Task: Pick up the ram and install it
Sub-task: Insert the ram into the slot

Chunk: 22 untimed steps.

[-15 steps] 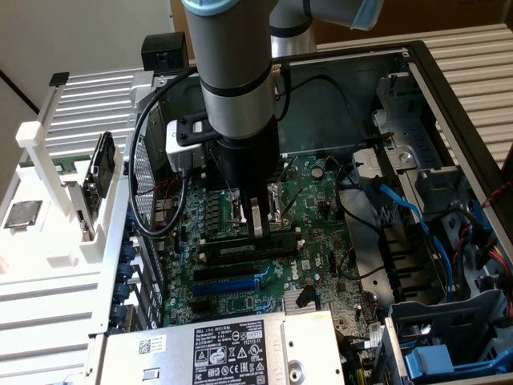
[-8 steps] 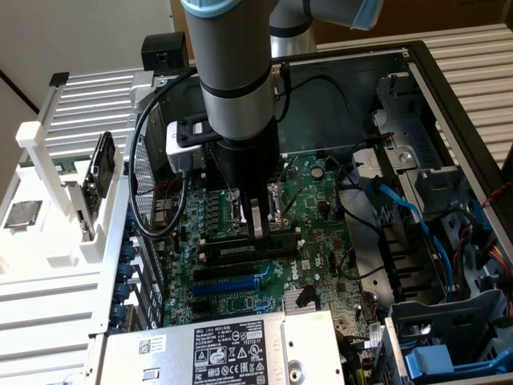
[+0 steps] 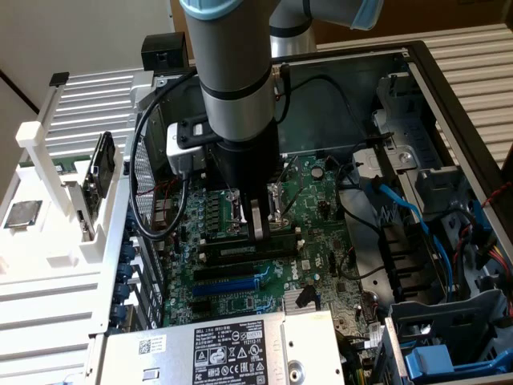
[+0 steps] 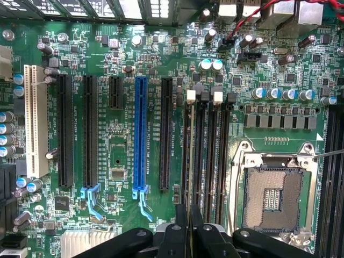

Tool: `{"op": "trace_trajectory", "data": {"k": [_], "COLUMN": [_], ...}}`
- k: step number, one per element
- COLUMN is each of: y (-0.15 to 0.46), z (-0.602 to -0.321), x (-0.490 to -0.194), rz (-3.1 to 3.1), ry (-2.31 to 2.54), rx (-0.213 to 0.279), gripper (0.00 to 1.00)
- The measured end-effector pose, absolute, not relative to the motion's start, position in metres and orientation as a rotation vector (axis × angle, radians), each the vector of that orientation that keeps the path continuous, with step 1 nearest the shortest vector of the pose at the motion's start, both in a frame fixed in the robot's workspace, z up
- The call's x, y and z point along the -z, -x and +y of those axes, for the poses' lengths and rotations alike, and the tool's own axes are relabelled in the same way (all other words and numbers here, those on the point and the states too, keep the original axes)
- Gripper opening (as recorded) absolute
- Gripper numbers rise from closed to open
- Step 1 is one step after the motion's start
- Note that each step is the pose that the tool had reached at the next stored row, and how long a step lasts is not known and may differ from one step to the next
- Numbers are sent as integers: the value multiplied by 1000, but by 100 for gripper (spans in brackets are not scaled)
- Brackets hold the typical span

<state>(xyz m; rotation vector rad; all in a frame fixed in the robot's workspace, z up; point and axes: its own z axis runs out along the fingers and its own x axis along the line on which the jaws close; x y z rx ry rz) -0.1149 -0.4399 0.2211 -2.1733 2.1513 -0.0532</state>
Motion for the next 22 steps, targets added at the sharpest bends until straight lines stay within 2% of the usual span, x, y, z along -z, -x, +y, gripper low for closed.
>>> {"op": "trace_trajectory", "data": {"k": [9,10,22], "y": [115,115,116], "z": [-440,-440,-440], "x": [-221,-221,-230], "rz": [2151,2151,2151], "ry": [2173,2173,2173], "rx": [53,53,54], "gripper": [15,22,22]}}
